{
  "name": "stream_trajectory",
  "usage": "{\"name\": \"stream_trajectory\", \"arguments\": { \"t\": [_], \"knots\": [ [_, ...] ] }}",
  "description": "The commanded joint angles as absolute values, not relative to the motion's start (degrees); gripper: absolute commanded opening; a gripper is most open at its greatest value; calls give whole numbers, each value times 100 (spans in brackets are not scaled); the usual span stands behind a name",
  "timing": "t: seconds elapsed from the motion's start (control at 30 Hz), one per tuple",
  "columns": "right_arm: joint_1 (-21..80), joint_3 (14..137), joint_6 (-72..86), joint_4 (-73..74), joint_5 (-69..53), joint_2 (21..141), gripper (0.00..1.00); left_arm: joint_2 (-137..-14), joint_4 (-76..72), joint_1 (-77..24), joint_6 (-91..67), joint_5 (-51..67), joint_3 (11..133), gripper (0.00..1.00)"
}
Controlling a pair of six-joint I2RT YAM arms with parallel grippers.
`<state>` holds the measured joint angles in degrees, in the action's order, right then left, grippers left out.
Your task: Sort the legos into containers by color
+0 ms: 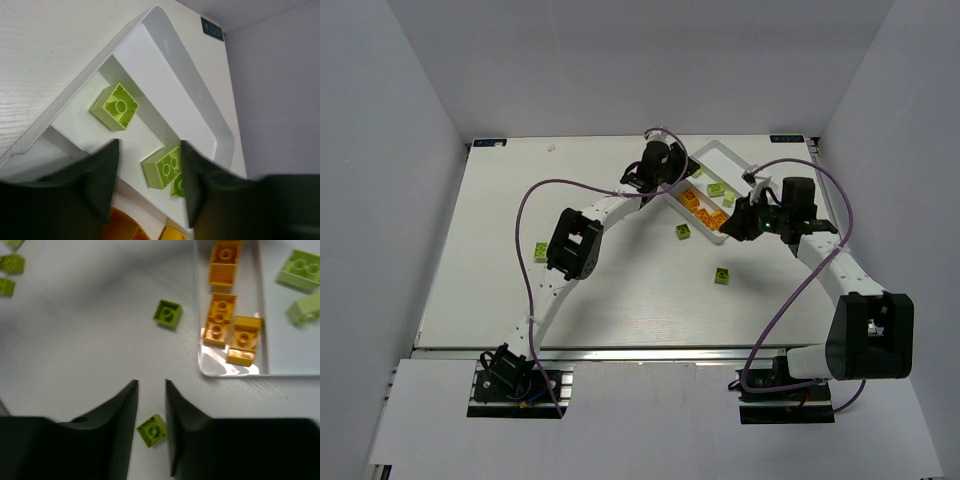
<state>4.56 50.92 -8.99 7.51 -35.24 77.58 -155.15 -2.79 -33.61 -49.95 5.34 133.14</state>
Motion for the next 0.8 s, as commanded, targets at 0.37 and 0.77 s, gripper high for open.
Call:
{"name": "stream_trajectory", "arguments": {
  "t": [0.37, 0.77],
  "knots": [
    [1406, 6626, -4187, 2541, -5389, 8920, 55, -10585, 1990, -2155, -3683, -368, 10030, 55],
    [2153, 7515, -1741, 1925, -3542, 9756, 63, -8693, 4993, -1644, -4142, -1406, 7340, 94]
  ]
}}
